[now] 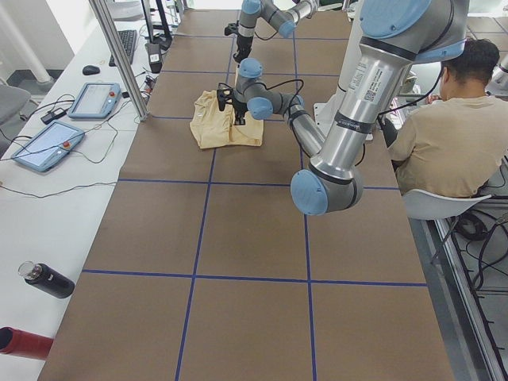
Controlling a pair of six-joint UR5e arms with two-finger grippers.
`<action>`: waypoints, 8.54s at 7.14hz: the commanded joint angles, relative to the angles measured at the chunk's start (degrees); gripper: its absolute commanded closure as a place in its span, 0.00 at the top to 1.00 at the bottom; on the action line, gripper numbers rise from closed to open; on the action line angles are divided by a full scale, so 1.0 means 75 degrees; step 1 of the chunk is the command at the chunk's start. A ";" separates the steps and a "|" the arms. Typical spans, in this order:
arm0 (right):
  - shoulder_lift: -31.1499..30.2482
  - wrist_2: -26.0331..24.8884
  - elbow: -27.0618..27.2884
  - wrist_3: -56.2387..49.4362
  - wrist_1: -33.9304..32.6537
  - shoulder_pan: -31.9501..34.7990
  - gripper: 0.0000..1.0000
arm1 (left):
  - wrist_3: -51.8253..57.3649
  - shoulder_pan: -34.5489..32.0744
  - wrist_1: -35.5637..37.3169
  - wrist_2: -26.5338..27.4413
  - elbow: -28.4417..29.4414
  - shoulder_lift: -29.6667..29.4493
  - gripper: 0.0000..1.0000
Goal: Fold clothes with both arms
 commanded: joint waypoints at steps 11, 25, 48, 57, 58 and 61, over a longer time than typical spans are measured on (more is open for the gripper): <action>0.2086 -0.0925 -0.4941 -0.0850 0.2356 -0.0071 0.20 | -0.0025 -0.0308 -0.3523 0.0723 0.4536 -0.1351 0.00; -0.1441 -0.2694 0.0216 0.3134 0.2590 -0.2063 0.73 | 0.0361 -0.1492 -0.3734 -0.0110 0.3364 -0.0800 0.32; -0.1914 -0.2180 0.4882 0.3482 -0.2332 -0.4054 1.00 | -0.1918 0.0517 -0.3431 -0.1474 -0.0069 0.1099 0.87; -0.1465 -0.0362 0.2009 0.1482 0.0106 -0.0915 1.00 | -0.0907 0.1789 -0.1743 -0.0402 0.0189 0.0654 0.79; -0.1465 -0.0362 0.2009 0.1494 0.0106 -0.0915 1.00 | -0.0858 0.1789 -0.1858 -0.0367 0.0212 0.0665 0.85; -0.1477 -0.0374 0.1997 0.1482 0.0118 -0.0926 1.00 | -0.1033 0.1766 -0.1906 -0.0239 0.0165 0.0735 0.90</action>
